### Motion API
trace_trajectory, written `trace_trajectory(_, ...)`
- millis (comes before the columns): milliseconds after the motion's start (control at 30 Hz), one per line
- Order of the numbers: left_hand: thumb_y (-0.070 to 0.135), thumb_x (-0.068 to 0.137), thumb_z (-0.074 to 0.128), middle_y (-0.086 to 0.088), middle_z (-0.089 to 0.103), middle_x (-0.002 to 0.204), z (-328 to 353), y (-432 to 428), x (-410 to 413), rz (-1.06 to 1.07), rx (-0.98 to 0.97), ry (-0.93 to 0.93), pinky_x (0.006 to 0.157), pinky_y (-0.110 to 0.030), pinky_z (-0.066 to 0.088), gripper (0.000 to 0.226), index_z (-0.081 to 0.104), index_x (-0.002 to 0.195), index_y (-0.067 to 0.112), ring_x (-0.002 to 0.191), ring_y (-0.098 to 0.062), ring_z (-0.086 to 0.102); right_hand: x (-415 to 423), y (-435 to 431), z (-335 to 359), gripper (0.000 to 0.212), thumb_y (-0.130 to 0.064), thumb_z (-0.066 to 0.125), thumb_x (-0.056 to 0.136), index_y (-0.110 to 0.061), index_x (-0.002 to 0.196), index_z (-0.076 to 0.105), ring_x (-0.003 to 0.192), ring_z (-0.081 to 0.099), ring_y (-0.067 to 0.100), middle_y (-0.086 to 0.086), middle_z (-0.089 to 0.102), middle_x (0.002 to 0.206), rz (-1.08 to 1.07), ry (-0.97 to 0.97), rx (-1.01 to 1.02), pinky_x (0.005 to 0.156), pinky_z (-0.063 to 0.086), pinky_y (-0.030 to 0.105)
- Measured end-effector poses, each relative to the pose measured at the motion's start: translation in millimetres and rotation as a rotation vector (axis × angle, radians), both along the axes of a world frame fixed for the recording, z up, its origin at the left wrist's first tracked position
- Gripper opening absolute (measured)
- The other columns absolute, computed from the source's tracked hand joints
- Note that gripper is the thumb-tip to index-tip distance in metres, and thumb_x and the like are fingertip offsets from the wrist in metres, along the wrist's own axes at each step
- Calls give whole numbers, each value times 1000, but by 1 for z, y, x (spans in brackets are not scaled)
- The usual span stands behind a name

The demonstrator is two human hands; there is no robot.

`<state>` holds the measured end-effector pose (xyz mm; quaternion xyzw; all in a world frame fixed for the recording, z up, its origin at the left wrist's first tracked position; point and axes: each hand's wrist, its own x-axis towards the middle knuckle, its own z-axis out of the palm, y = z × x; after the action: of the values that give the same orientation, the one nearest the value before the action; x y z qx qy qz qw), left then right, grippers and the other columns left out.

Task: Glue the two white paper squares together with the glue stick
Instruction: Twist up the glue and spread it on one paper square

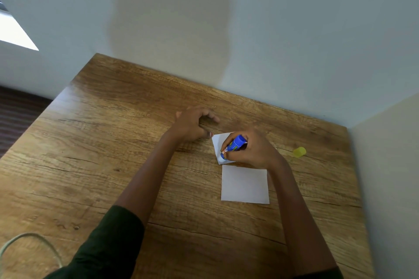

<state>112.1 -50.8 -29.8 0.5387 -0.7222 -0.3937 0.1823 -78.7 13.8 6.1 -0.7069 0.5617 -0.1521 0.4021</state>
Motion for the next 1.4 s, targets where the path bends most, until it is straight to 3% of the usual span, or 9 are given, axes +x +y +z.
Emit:
trace_trajectory(267,19,69,76,12,51,135,0,1,0,1,-15,-4,103,-42,13,42,64,107,34,131,-18,36,-8,1,-1,9,-6,74,73,-10,81,73,60,56,2,-1,67,72,-38,-137,68,54,42,13)
trace_trajectory(533,17,73,74,10,50,136,2,4,1,-12,-20,11,93,-33,8,41,64,109,33,131,-17,33,-46,14,14,29,-32,83,60,-20,86,74,93,66,23,1,73,93,-471,-726,-91,78,55,30)
trace_trajectory(600,17,73,75,11,50,136,1,5,1,-17,-26,18,94,-34,9,40,64,108,34,131,-17,35,-57,21,18,35,-27,81,65,-18,96,68,93,67,24,3,74,92,-561,-705,-146,83,55,37)
trace_trajectory(700,18,72,75,11,50,136,-2,5,2,-14,-30,21,98,-37,12,40,64,106,35,132,-18,35,-71,29,15,33,-10,69,79,-15,111,59,82,68,7,-8,76,80,-630,-575,-164,71,54,18)
trace_trajectory(800,18,73,75,10,51,136,0,7,2,-15,-51,24,98,-37,12,39,64,106,33,132,-18,35,-82,36,7,35,-17,64,87,-12,121,58,96,68,8,-7,74,97,-674,-416,-185,78,53,21)
trace_trajectory(1000,21,78,72,10,54,133,4,10,3,-19,-68,20,97,-36,14,31,66,106,30,130,-17,39,-79,32,1,41,-16,72,81,-5,117,57,93,63,18,3,65,99,-818,-154,-328,69,44,18)
trace_trajectory(1167,41,74,69,14,56,128,7,15,2,8,3,58,106,-36,14,25,65,100,39,128,-15,42,-70,22,-5,34,-10,69,82,-4,114,60,92,60,17,10,67,106,-811,-55,-394,79,43,27)
trace_trajectory(1267,32,74,73,10,56,119,15,24,1,34,89,231,95,-25,42,36,62,109,31,117,-14,50,-68,19,-8,31,-9,69,82,-4,111,61,89,60,16,11,69,104,-783,-18,-407,77,42,26)
trace_trajectory(1400,10,83,67,3,57,124,30,29,0,93,288,535,87,-26,47,45,52,125,18,112,-13,55,-67,18,-11,32,-9,69,82,-5,113,60,89,60,16,11,69,105,-761,10,-401,77,44,26)
